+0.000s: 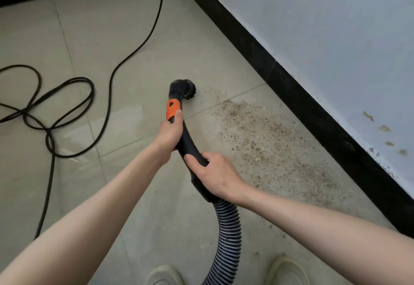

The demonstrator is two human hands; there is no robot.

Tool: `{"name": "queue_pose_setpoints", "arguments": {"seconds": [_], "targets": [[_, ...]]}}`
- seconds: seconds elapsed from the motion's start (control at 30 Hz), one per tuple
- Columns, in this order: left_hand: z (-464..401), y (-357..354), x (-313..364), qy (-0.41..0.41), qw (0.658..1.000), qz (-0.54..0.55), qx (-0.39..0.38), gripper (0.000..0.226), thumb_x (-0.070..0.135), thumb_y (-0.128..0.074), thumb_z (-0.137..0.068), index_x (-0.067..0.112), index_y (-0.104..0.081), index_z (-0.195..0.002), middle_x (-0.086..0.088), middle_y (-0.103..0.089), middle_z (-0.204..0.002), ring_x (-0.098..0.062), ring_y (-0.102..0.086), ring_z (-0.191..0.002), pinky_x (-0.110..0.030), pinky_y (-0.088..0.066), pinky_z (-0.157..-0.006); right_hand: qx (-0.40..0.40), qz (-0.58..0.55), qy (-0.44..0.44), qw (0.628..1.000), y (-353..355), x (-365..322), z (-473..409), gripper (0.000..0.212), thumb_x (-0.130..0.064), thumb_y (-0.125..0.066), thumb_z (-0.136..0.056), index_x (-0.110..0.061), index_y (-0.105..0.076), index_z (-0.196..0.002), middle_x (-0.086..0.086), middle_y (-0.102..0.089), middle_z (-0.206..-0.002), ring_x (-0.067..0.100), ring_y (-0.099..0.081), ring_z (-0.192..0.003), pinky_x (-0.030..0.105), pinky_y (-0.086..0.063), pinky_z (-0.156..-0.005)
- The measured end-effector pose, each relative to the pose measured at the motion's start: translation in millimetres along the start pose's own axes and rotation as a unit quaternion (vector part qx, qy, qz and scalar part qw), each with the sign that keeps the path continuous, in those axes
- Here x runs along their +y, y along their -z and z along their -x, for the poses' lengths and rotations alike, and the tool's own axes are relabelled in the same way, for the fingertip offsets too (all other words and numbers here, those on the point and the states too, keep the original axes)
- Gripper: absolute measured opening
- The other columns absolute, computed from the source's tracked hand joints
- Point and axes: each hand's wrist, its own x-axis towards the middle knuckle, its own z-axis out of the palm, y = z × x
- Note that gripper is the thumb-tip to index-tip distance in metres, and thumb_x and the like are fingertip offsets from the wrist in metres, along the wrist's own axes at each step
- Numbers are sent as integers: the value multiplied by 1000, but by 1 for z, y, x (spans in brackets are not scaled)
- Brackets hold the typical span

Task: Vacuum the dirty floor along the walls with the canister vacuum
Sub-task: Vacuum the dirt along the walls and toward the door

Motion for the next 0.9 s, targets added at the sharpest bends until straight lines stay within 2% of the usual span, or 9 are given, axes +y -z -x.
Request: {"name": "queue_pose_setpoints", "arguments": {"seconds": [0.13, 0.23, 0.5, 0.57, 0.67, 0.8, 0.9], "targets": [[9, 13, -20, 25, 999, 19, 27, 60, 51, -37, -96, 3, -42, -130, -10, -55, -109, -26, -56, -98, -33, -45, -77, -51, 37, 15, 998, -3, -2, 6, 47, -59, -50, -89, -20, -51, -63, 1, -70, -73, 24, -67, -73, 36, -52, -69], [11, 7, -23, 28, 999, 30, 20, 58, 52, -36, -96, 4, -42, -129, -9, -55, -105, -25, -57, -96, -33, -47, -78, -56, 38, 11, 998, 3, 2, 8, 47, -59, -51, -89, -21, -51, -62, -3, -66, -68, 21, -65, -69, 34, -51, -67], [-1, -36, 4, 9, 999, -13, -40, 57, 49, -35, -97, 2, -43, -129, -8, -53, -104, -23, -55, -94, -32, -47, -73, -8, 13, -13, 1000, 28, 17, -5, 47, -55, -51, -91, -19, -49, -61, -6, -59, -58, 13, -56, -56, 30, -44, -57], [-10, -41, 12, 8, 999, -16, -51, 58, 50, -36, -97, 2, -43, -129, -8, -53, -103, -23, -55, -93, -32, -48, -72, 3, 9, -16, 1000, 34, 16, -13, 47, -55, -50, -92, -19, -50, -62, -6, -61, -60, 15, -58, -59, 30, -44, -58], [-19, -48, 22, 10, 998, -22, -66, 57, 51, -36, -96, 4, -44, -127, -7, -53, -100, -23, -55, -91, -34, -49, -73, 19, 3, -22, 1000, 35, 15, -22, 48, -60, -48, -90, -19, -53, -64, 1, -70, -72, 23, -66, -70, 36, -52, -67], [-19, -62, 20, 1, 994, -49, -100, 47, 49, -35, -98, 6, -47, -111, -7, -52, -90, -21, -54, -81, -32, -48, -69, 61, 34, -46, 997, 30, 23, -14, 50, -63, -45, -90, -19, -52, -66, 2, -69, -75, 25, -66, -71, 34, -51, -65], [-14, -72, 12, -14, 991, -73, -108, 48, 50, -36, -97, 5, -47, -112, -9, -53, -95, -24, -55, -86, -36, -51, -81, 67, 22, -53, 996, 31, 33, -6, 47, -60, -47, -90, -19, -51, -68, 4, -68, -75, 26, -65, -71, 39, -53, -67]]}}
